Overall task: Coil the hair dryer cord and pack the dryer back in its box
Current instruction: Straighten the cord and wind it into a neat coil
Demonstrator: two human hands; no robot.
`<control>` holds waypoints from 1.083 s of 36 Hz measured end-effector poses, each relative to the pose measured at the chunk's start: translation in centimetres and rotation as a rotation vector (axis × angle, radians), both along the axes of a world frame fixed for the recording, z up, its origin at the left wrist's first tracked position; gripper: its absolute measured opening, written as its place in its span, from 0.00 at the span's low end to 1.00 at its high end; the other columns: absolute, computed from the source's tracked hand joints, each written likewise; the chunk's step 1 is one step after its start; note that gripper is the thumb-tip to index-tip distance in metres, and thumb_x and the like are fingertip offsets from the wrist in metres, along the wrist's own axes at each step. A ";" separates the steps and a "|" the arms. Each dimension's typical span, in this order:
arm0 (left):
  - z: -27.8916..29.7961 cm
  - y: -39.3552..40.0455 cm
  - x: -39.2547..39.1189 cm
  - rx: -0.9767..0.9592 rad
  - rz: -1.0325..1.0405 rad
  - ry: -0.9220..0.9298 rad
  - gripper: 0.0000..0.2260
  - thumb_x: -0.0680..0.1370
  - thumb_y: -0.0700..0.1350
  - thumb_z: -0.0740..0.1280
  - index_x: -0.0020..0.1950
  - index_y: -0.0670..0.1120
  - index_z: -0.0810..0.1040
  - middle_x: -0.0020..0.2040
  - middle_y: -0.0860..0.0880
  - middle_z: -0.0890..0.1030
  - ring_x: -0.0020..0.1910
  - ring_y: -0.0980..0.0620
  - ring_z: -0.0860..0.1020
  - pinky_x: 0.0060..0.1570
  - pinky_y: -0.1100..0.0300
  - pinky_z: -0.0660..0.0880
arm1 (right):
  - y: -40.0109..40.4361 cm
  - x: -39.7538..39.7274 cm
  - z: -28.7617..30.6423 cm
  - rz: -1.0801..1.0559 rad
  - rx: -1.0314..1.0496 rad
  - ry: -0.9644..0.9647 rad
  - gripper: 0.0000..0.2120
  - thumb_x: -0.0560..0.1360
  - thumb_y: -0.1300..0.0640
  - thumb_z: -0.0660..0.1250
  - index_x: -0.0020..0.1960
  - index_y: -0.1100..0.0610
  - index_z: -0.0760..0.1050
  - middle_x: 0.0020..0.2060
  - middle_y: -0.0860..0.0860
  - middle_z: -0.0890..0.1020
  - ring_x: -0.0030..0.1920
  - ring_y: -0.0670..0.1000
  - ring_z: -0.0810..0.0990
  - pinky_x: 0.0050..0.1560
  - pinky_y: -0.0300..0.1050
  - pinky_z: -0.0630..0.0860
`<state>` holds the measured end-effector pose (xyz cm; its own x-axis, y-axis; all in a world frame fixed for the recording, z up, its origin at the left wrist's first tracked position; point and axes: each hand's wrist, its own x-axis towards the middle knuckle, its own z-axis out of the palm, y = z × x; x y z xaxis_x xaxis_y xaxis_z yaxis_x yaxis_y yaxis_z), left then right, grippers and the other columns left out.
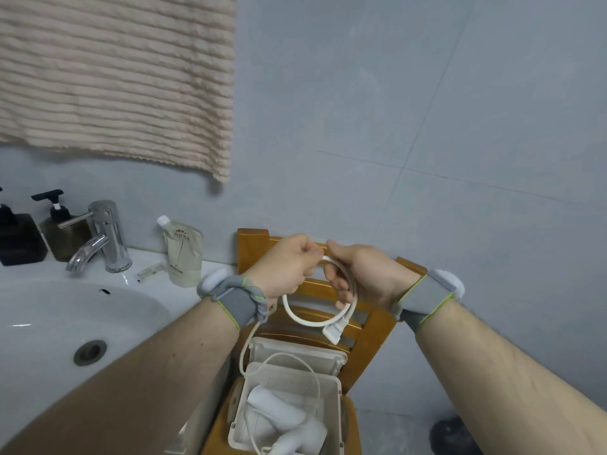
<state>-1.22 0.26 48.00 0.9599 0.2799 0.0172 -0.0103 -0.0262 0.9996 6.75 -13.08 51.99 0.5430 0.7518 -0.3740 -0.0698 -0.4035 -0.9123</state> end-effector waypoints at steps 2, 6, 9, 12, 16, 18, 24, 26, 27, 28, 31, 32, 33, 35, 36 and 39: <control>0.0 -0.1 0.3 0.025 -0.049 -0.033 0.09 0.79 0.48 0.59 0.40 0.48 0.68 0.24 0.56 0.69 0.20 0.58 0.60 0.20 0.66 0.56 | 0.3 -0.2 0.4 -0.004 0.006 -0.164 0.24 0.82 0.45 0.55 0.32 0.56 0.66 0.24 0.52 0.63 0.22 0.51 0.61 0.26 0.43 0.65; -1.0 0.4 0.7 -0.153 -0.023 -0.128 0.15 0.82 0.52 0.53 0.49 0.46 0.76 0.29 0.49 0.75 0.25 0.53 0.69 0.25 0.62 0.68 | 0.6 0.1 0.4 -0.228 0.155 -0.064 0.23 0.81 0.47 0.58 0.29 0.53 0.62 0.23 0.49 0.60 0.20 0.48 0.57 0.22 0.38 0.55; -2.8 1.1 0.4 -0.194 0.036 -0.120 0.22 0.83 0.53 0.48 0.49 0.43 0.78 0.30 0.49 0.78 0.28 0.52 0.75 0.32 0.62 0.74 | 0.4 1.0 0.6 -0.421 0.295 0.186 0.23 0.81 0.47 0.58 0.29 0.52 0.62 0.21 0.48 0.60 0.18 0.46 0.56 0.20 0.35 0.53; -4.3 1.0 0.0 -0.264 0.063 -0.086 0.26 0.83 0.54 0.44 0.50 0.41 0.78 0.33 0.49 0.80 0.33 0.53 0.78 0.38 0.62 0.76 | 0.4 1.9 0.6 -0.571 0.454 0.380 0.24 0.81 0.48 0.56 0.28 0.52 0.61 0.19 0.47 0.59 0.17 0.46 0.55 0.19 0.33 0.52; -5.1 -0.4 0.3 -0.544 0.078 -0.152 0.24 0.82 0.52 0.47 0.54 0.36 0.76 0.36 0.43 0.79 0.34 0.47 0.72 0.37 0.58 0.70 | 1.6 2.2 -0.1 -0.794 0.609 0.534 0.21 0.81 0.51 0.54 0.30 0.52 0.60 0.19 0.46 0.58 0.17 0.46 0.54 0.19 0.32 0.52; -5.0 -1.0 0.5 -0.700 0.102 -0.209 0.22 0.79 0.53 0.52 0.53 0.35 0.75 0.36 0.42 0.76 0.33 0.48 0.67 0.35 0.57 0.63 | 2.4 2.2 -0.7 -0.907 0.645 0.571 0.16 0.80 0.54 0.53 0.33 0.51 0.62 0.20 0.47 0.59 0.18 0.47 0.55 0.20 0.33 0.52; -5.2 -1.7 0.9 -0.855 0.052 -0.345 0.36 0.65 0.69 0.61 0.54 0.38 0.77 0.35 0.48 0.74 0.32 0.53 0.69 0.35 0.60 0.62 | 3.6 1.2 -1.5 -1.072 0.739 0.612 0.16 0.80 0.60 0.53 0.33 0.53 0.61 0.15 0.46 0.61 0.14 0.47 0.58 0.21 0.31 0.55; -5.2 -2.1 1.3 -0.803 0.139 -0.325 0.30 0.65 0.65 0.66 0.53 0.40 0.78 0.33 0.50 0.72 0.30 0.56 0.69 0.32 0.62 0.63 | 3.8 0.8 -1.9 -1.085 0.709 0.537 0.15 0.79 0.63 0.52 0.33 0.55 0.61 0.15 0.47 0.62 0.14 0.48 0.59 0.21 0.32 0.57; -5.2 -2.3 1.4 -0.749 0.212 -0.303 0.24 0.67 0.60 0.68 0.52 0.41 0.77 0.32 0.51 0.71 0.29 0.56 0.68 0.30 0.64 0.64 | 4.0 0.4 -2.0 -1.083 0.674 0.481 0.15 0.78 0.65 0.51 0.34 0.56 0.61 0.17 0.49 0.62 0.14 0.48 0.59 0.21 0.32 0.58; -5.2 -2.4 1.6 -0.695 0.292 -0.279 0.18 0.69 0.56 0.68 0.49 0.42 0.77 0.31 0.52 0.70 0.29 0.56 0.67 0.28 0.65 0.64 | 4.2 0.1 -2.2 -1.090 0.636 0.425 0.15 0.78 0.67 0.50 0.34 0.56 0.60 0.19 0.50 0.61 0.14 0.48 0.59 0.20 0.32 0.58; -5.1 -2.4 2.1 -0.647 0.446 -0.211 0.11 0.78 0.51 0.64 0.41 0.46 0.74 0.32 0.52 0.69 0.30 0.56 0.67 0.25 0.65 0.63 | 4.8 -1.1 -2.6 -1.119 0.601 0.458 0.15 0.79 0.61 0.55 0.32 0.56 0.63 0.19 0.50 0.62 0.15 0.49 0.59 0.19 0.33 0.59; -5.1 -2.3 2.2 -0.657 0.451 -0.203 0.13 0.80 0.51 0.61 0.39 0.47 0.72 0.32 0.52 0.69 0.32 0.54 0.68 0.25 0.64 0.62 | 4.9 -1.5 -2.7 -1.114 0.621 0.492 0.16 0.79 0.57 0.56 0.32 0.56 0.63 0.17 0.49 0.62 0.14 0.50 0.59 0.19 0.33 0.60; -5.1 -2.2 2.2 -0.656 0.448 -0.204 0.15 0.81 0.52 0.59 0.37 0.47 0.71 0.31 0.52 0.69 0.33 0.51 0.68 0.27 0.61 0.62 | 4.8 -2.0 -2.9 -1.103 0.639 0.509 0.17 0.79 0.54 0.57 0.32 0.56 0.64 0.16 0.48 0.62 0.14 0.50 0.60 0.18 0.34 0.62; -4.8 -2.2 2.0 -0.652 0.427 -0.220 0.17 0.82 0.53 0.57 0.35 0.48 0.71 0.30 0.52 0.70 0.34 0.47 0.70 0.32 0.57 0.64 | 4.7 -2.5 -3.4 -1.078 0.662 0.510 0.18 0.80 0.51 0.57 0.34 0.56 0.65 0.16 0.47 0.62 0.15 0.49 0.60 0.19 0.36 0.64; -4.7 -2.2 2.0 -0.669 0.414 -0.237 0.18 0.82 0.52 0.57 0.34 0.48 0.71 0.30 0.51 0.71 0.33 0.46 0.71 0.35 0.54 0.67 | 4.6 -2.7 -3.6 -1.058 0.669 0.506 0.18 0.81 0.50 0.56 0.34 0.56 0.64 0.17 0.47 0.62 0.15 0.49 0.60 0.20 0.37 0.66; -4.0 -2.5 1.7 -0.747 0.391 -0.280 0.17 0.81 0.51 0.57 0.36 0.45 0.72 0.31 0.47 0.72 0.30 0.46 0.72 0.43 0.46 0.73 | 4.2 -2.6 -4.3 -1.005 0.669 0.454 0.21 0.82 0.48 0.55 0.33 0.55 0.63 0.17 0.47 0.63 0.17 0.49 0.62 0.26 0.41 0.68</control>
<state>0.52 -2.23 43.96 0.7814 0.6188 -0.0807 -0.3841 0.5789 0.7192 4.11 -8.88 47.67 0.9008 0.2017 -0.3845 -0.4305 0.5303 -0.7304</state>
